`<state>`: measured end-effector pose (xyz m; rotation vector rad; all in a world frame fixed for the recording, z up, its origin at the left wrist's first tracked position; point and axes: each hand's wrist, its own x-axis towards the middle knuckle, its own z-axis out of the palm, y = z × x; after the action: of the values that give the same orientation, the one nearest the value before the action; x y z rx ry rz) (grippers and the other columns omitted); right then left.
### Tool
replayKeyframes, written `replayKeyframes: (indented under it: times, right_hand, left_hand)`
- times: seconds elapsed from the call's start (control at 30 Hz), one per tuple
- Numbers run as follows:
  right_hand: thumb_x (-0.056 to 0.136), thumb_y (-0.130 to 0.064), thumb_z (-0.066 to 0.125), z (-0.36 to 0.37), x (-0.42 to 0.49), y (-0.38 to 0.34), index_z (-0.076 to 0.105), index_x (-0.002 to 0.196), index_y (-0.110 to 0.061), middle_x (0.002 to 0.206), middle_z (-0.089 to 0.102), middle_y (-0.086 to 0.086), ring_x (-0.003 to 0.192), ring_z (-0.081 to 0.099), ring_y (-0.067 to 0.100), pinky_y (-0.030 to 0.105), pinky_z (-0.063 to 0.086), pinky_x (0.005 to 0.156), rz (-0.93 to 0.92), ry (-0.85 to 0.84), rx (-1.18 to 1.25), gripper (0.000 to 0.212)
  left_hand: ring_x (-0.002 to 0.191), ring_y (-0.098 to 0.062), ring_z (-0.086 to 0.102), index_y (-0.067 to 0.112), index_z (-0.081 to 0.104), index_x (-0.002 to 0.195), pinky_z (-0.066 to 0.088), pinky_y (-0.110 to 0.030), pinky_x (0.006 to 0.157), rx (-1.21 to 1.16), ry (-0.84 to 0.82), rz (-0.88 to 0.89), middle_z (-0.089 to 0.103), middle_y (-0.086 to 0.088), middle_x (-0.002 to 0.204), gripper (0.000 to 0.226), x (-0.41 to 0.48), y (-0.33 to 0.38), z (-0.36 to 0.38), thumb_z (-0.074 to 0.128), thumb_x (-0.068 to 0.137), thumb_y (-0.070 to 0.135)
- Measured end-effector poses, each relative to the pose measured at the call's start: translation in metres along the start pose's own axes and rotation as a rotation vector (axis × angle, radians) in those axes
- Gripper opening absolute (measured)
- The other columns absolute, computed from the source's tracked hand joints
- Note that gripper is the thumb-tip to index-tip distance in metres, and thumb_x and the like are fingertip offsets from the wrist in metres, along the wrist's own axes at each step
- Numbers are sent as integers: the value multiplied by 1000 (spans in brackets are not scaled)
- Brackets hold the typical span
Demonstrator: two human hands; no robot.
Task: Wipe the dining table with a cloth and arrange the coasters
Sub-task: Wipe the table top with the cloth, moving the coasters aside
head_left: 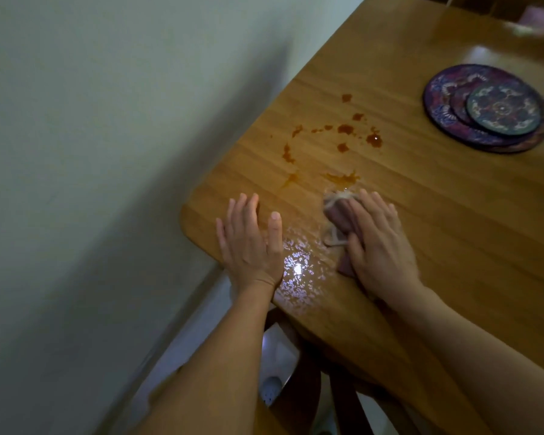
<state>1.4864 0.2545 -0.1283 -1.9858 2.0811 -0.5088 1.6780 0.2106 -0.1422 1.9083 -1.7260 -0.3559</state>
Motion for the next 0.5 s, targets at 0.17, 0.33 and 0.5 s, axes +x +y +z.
replayKeyframes:
  times: [0.17,0.33,0.5]
  right_hand:
    - [91,-21,48,32,17,-70,47,142,-21,151,43,8,143,32,28,46,24,119,-204,-48,95,51]
    - [92,-26,43,10,-39,-20,52,139,-23,154,39,4,145,30,22,44,24,119,-310,-134,84,48]
    - [94,-27,40,-32,-45,66,49,141,-16,153,38,10,144,30,27,42,19,120,35,20,67,49]
  left_hand:
    - [146,-13,24,21,44,144,8,-41,121,0,6,-20,39,3,153,71,2,-2,-1,16,91,59]
    - [146,-14,20,23,38,147,6,-41,121,82,-42,-16,34,3,155,73,3,-3,-1,7,92,60]
    - [141,-19,29,19,47,141,14,-44,119,0,-33,-174,39,0,150,69,27,15,-4,12,93,55]
